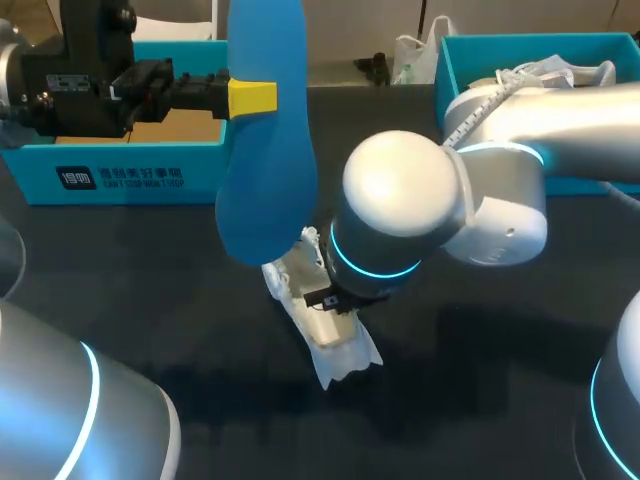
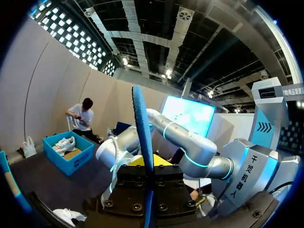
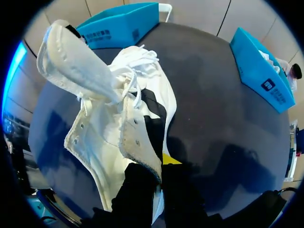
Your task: Take the shoe out of the shoebox, open the shoe tongue, remove and reinsert the insole, then place the shoe into the shoebox
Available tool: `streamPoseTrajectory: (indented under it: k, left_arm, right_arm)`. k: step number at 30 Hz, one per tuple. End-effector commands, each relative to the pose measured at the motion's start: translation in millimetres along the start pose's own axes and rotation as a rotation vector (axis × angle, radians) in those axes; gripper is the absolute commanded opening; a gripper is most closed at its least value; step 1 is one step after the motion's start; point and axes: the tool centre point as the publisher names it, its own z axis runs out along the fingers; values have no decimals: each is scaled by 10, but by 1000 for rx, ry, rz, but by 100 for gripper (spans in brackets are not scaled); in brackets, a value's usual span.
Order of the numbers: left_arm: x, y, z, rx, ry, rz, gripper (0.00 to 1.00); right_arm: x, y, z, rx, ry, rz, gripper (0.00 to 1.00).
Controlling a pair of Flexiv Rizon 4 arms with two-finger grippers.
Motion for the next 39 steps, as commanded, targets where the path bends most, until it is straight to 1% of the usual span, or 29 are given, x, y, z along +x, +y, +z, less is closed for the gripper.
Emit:
streamPoseTrajectory:
  k: [1, 9, 15, 23, 34, 39]
  left_arm:
    - [-10, -6, 9, -3, 1, 0, 0]
    - [-10, -6, 9, -3, 1, 0, 0]
    - [-10, -6, 9, -3, 1, 0, 0]
    - [-10, -6, 9, -3, 1, 0, 0]
    - [-10, -6, 9, -3, 1, 0, 0]
    - [-10, -6, 9, -3, 1, 0, 0]
  right_arm:
    - [-111, -59, 61, -6, 49, 16, 0]
    - [-171, -115, 61, 1, 61, 51, 0]
    - [-258, -145, 174, 7, 89, 72, 0]
    - [-327, -183, 307, 14, 119, 106, 0]
    - [-327, -217, 378, 32, 134, 149, 0]
    - [-325, -226, 387, 23, 144, 165, 0]
